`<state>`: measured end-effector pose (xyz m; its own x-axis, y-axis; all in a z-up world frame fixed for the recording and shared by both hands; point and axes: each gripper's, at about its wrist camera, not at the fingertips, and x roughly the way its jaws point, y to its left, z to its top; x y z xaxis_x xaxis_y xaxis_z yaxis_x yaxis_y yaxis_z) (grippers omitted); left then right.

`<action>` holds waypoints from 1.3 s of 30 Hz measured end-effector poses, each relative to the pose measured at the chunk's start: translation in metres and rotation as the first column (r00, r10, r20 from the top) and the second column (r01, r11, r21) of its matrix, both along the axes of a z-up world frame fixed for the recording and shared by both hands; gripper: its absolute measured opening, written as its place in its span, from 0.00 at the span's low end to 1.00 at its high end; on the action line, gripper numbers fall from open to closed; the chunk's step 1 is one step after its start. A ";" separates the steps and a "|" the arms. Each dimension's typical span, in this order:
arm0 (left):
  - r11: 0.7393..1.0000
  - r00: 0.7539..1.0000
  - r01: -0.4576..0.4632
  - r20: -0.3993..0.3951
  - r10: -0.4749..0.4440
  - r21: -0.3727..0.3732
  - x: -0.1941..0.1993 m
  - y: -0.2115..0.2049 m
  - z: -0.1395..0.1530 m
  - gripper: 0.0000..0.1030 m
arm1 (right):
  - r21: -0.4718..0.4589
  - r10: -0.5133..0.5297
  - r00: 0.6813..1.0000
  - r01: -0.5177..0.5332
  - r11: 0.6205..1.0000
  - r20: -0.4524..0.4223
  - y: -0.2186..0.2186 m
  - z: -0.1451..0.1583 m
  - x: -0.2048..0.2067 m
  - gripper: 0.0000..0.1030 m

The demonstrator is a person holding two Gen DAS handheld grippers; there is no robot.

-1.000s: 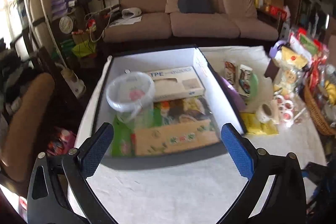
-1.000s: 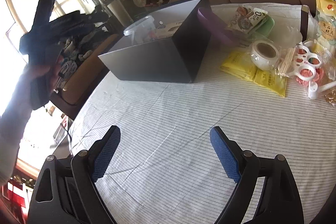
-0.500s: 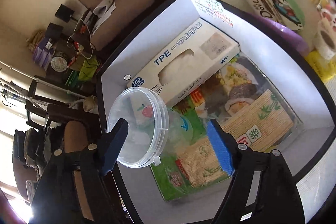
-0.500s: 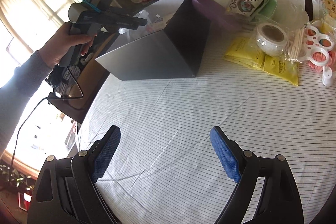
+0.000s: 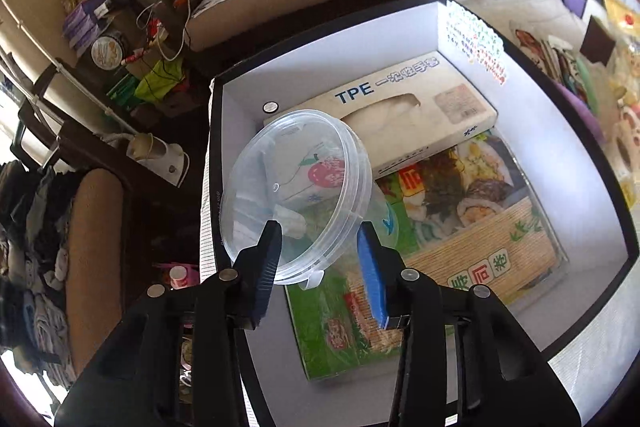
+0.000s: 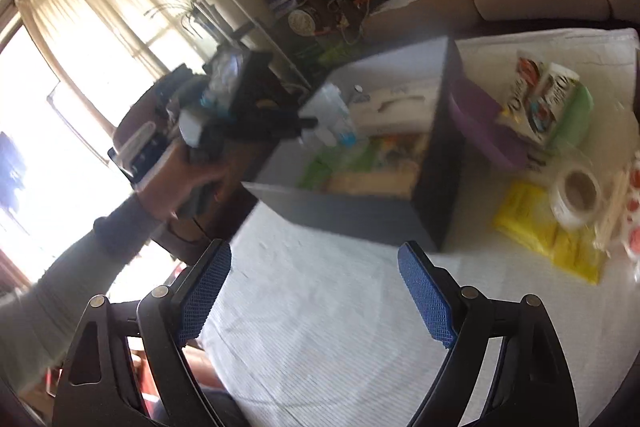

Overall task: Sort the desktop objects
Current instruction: 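Reposition the tub inside the box with the right tool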

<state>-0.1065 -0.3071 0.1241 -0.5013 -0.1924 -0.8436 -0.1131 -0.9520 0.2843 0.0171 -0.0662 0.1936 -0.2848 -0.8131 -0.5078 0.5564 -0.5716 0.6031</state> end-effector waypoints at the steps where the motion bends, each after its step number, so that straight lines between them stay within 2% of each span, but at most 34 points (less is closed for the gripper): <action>1: 1.000 1.000 -0.004 -0.008 0.005 0.023 0.002 -0.004 0.001 0.35 | -0.041 -0.004 1.000 0.005 0.999 0.024 -0.011 0.012 -0.021 0.77; 3: 0.997 1.000 -0.015 -0.020 0.016 0.080 0.005 -0.013 0.004 0.35 | -0.108 0.001 0.997 0.007 0.994 0.082 -0.037 0.027 -0.063 0.62; 5: 0.988 0.999 -0.030 -0.028 0.035 0.152 0.006 -0.024 0.008 0.35 | -0.102 -0.001 0.992 0.014 0.995 0.124 -0.071 0.031 -0.103 0.56; 7: 0.972 0.998 -0.049 -0.028 0.057 0.229 0.008 -0.037 0.011 0.36 | -0.077 -0.008 0.987 0.021 0.997 0.163 -0.105 0.025 -0.133 0.55; 9: 0.945 0.996 -0.078 -0.018 0.088 0.319 0.009 -0.052 0.013 0.36 | -0.034 -0.026 0.979 0.033 0.999 0.203 -0.133 0.008 -0.158 0.52; 11: 0.888 0.991 -0.127 0.012 0.136 0.441 0.010 -0.073 0.011 0.36 | 0.019 -0.052 0.969 0.049 0.999 0.243 -0.156 -0.013 -0.175 0.50; 14: 0.748 0.975 -0.214 0.090 0.203 0.628 0.013 -0.107 -0.001 0.34 | 0.121 -0.160 0.952 0.133 0.984 0.261 -0.159 -0.042 -0.184 0.50; 16: 0.679 0.966 -0.252 0.138 0.218 0.689 0.016 -0.121 -0.012 0.34 | 0.168 -0.221 0.934 0.179 0.969 0.282 -0.149 -0.061 -0.188 0.52; 17: 0.659 0.964 -0.259 0.150 0.218 0.706 0.018 -0.125 -0.015 0.33 | 0.185 -0.235 0.925 0.186 0.965 0.300 -0.145 -0.071 -0.191 0.52; 19: 0.662 0.967 -0.250 0.146 0.210 0.707 0.021 -0.127 -0.015 0.32 | 0.183 -0.225 0.915 0.171 0.968 0.335 -0.141 -0.086 -0.194 0.53; 21: 0.652 0.966 -0.257 0.160 0.205 0.713 0.022 -0.128 -0.015 0.32 | 0.140 -0.195 0.911 0.154 0.978 0.362 -0.139 -0.092 -0.196 0.53; 23: 0.662 0.964 -0.261 0.159 0.211 0.702 0.024 -0.128 -0.012 0.32 | 0.102 -0.171 0.911 0.143 0.984 0.375 -0.141 -0.091 -0.195 0.53; 25: 0.666 0.965 -0.245 0.109 0.239 0.704 0.028 -0.135 0.001 0.33 | 0.080 -0.143 0.923 0.122 0.989 0.358 -0.146 -0.083 -0.191 0.53; 28: 0.635 0.957 -0.220 0.037 0.288 0.741 0.037 -0.153 0.024 0.37 | 0.107 -0.105 0.940 0.073 0.991 0.326 -0.158 -0.072 -0.180 0.53; 30: 0.637 0.956 -0.210 0.021 0.291 0.742 0.042 -0.159 0.035 0.40 | 0.107 -0.086 0.940 0.054 0.993 0.331 -0.165 -0.070 -0.172 0.53; 34: 0.684 0.963 -0.220 0.042 0.266 0.695 0.043 -0.153 0.034 0.40 | 0.108 -0.053 0.939 0.018 0.994 0.339 -0.176 -0.067 -0.157 0.53; 35: 0.688 0.964 -0.226 0.056 0.262 0.690 0.042 -0.151 0.030 0.40 | 0.117 -0.050 0.941 0.011 0.993 0.334 -0.179 -0.066 -0.155 0.53; 39: 0.661 0.957 -0.260 0.097 0.272 0.704 0.043 -0.148 0.016 0.40 | 0.152 -0.081 0.946 0.034 0.988 0.314 -0.184 -0.069 -0.160 0.53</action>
